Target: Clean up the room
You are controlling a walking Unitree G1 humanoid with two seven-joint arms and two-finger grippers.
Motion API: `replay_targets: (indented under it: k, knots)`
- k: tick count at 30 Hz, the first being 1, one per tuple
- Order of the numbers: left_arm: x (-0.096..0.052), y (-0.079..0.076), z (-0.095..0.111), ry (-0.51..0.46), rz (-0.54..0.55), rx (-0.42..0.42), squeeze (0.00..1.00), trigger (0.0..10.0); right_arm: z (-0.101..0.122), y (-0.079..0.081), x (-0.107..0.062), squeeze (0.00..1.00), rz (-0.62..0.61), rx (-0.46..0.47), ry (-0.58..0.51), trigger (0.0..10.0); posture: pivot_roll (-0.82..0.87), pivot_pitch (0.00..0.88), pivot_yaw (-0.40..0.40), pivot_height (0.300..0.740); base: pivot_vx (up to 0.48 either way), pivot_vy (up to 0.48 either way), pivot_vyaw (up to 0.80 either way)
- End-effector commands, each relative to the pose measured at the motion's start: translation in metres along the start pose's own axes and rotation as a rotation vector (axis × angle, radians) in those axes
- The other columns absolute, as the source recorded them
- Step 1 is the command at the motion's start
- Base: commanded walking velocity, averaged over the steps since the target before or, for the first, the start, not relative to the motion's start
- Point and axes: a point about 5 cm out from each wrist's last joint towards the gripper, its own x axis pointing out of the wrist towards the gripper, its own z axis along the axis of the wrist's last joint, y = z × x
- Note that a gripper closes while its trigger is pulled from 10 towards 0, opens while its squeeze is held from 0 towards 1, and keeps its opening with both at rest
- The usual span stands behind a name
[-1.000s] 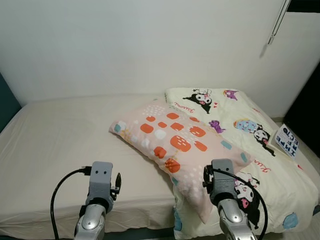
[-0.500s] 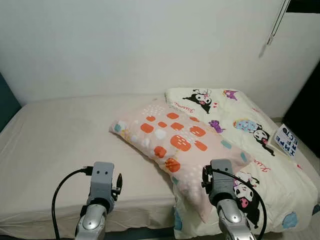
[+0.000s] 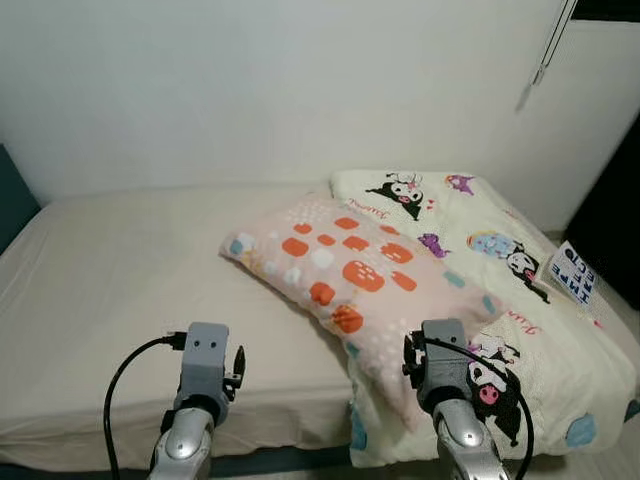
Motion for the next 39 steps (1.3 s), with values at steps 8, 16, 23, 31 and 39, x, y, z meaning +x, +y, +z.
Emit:
replay_targets:
  k: [8,16,23,31,39]
  knots:
    - [-0.0030,-0.0020,-0.0020,0.012,-0.015,0.014,0.00,10.0,-0.0033,0.0009,-0.0020,0.00,-0.003,0.002,0.008,10.0,-0.03,0.099,0.002,0.651,0.000,0.000,0.00]
    - [-0.0019,-0.0014,-0.0014,0.014,-0.014,0.019,0.00,10.0,-0.0033,0.0009,-0.0016,0.00,-0.007,0.010,0.010,10.0,-0.02,0.104,0.004,0.651,0.000,0.000,0.00]
    - [-0.0016,-0.0006,-0.0013,0.016,-0.008,0.020,0.00,10.0,-0.0032,0.0010,-0.0008,0.00,-0.007,0.016,0.011,10.0,-0.02,0.102,0.005,0.631,0.000,0.000,0.00]
    - [-0.0010,0.0001,-0.0011,0.020,-0.001,0.024,0.00,10.0,-0.0021,0.0006,0.0001,0.00,-0.010,0.015,0.010,10.0,-0.02,0.104,0.007,0.606,0.000,0.000,0.00]
    - [-0.0009,-0.0002,-0.0012,0.025,0.007,0.024,0.00,10.0,-0.0009,0.0002,0.0007,0.00,-0.013,0.012,0.003,10.0,-0.02,0.105,0.009,0.601,0.000,0.000,0.00]
